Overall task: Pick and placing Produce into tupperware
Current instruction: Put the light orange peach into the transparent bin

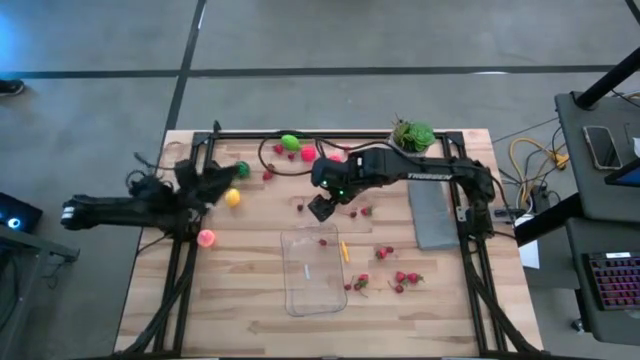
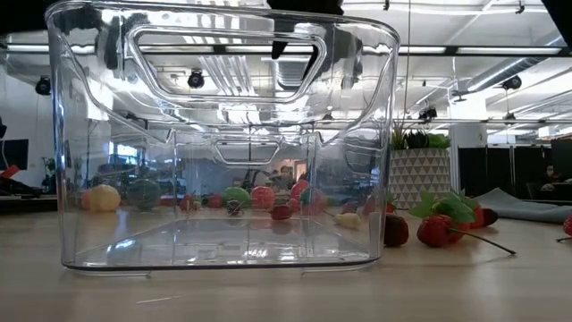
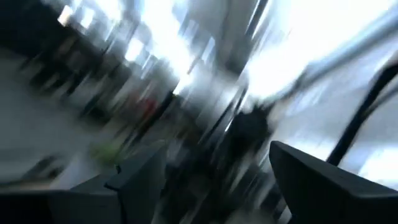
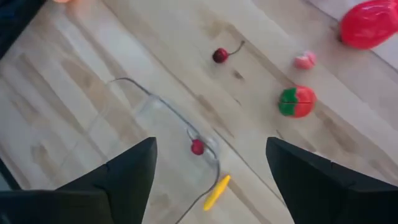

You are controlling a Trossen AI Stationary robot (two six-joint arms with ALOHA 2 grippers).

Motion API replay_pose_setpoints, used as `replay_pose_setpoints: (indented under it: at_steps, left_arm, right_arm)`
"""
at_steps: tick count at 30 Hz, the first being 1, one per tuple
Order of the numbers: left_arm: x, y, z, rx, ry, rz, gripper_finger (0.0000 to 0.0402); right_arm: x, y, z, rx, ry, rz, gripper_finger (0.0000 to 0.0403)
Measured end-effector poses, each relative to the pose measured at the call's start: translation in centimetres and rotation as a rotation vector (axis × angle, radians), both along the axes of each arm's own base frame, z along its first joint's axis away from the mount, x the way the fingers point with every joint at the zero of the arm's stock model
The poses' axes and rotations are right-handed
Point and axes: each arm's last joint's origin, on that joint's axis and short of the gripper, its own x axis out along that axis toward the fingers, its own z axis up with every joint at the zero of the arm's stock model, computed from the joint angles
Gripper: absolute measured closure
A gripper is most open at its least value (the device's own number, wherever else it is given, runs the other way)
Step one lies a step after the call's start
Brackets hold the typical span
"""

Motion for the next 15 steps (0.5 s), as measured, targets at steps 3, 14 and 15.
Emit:
replay_pose_setpoints:
  at_steps: [3, 14, 15]
  left_arm:
    - [0.3, 0.1, 1.8, 0.085, 0.498, 0.048, 0.0150]
    - [0.8, -0.3, 0.2, -0.020, 1.720, -0.115, 0.0178]
    - [1.2, -0.5, -0.5, -0.029, 1.763, -0.152, 0.0178]
  right_arm:
    - [-0.1, -0.9, -0.2, -0.005, 0.008, -0.009, 0.0109]
    - [-0.9, -2.7, -0.5, -0.047, 0.098, 0.072, 0.0109]
    - [-1.0, -2.8, -0.6, -0.053, 0.105, 0.087, 0.0108]
